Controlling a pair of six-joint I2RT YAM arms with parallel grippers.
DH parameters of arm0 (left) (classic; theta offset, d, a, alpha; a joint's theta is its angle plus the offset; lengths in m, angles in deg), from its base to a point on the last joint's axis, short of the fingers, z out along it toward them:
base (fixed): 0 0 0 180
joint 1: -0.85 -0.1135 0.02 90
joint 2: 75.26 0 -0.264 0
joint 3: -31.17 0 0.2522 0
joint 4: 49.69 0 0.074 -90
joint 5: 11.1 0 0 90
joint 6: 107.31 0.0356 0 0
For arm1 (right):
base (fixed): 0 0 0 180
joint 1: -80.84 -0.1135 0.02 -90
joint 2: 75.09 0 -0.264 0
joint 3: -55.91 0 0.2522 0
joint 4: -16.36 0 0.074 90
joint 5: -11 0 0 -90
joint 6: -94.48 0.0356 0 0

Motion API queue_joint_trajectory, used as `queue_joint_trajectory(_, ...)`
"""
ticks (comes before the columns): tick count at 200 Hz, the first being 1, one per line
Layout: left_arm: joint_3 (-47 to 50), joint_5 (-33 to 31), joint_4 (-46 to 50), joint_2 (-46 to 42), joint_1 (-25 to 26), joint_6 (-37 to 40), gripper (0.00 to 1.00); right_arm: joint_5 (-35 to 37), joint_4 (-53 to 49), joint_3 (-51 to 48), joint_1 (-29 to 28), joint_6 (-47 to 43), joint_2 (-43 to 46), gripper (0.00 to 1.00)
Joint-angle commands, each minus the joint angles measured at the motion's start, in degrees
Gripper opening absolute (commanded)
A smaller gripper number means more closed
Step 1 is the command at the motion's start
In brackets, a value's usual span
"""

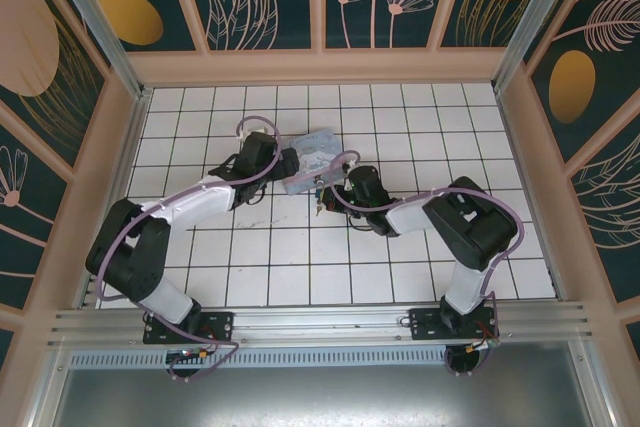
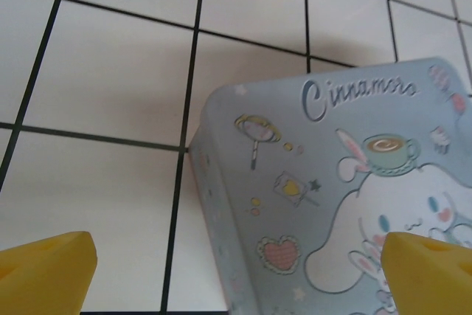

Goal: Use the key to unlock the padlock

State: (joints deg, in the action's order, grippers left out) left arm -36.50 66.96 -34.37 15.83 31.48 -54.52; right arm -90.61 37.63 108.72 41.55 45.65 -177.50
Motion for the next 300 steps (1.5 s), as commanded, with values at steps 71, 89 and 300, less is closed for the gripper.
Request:
queue_joint_trajectory(71, -4.98, -2.63, 3.89, 4.77, 1.88, 4.16, 0.99, 3.62, 1.7, 1.03, 0.25, 7.0, -1.67, 0.0)
queue_joint_trajectory(89, -4.96, -3.53, 4.3, 5.4, 2.36, 4.25, 0.98, 3.7, 2.49, 0.88, 0.27, 8.11, -1.82, 0.0)
queue_joint_trajectory(300, -2.16, -6.84, 5.38, 9.39, 3.71, 3.46, 0.98, 6.9, 17.93, -4.64, -0.08, 23.68, -4.92, 0.0)
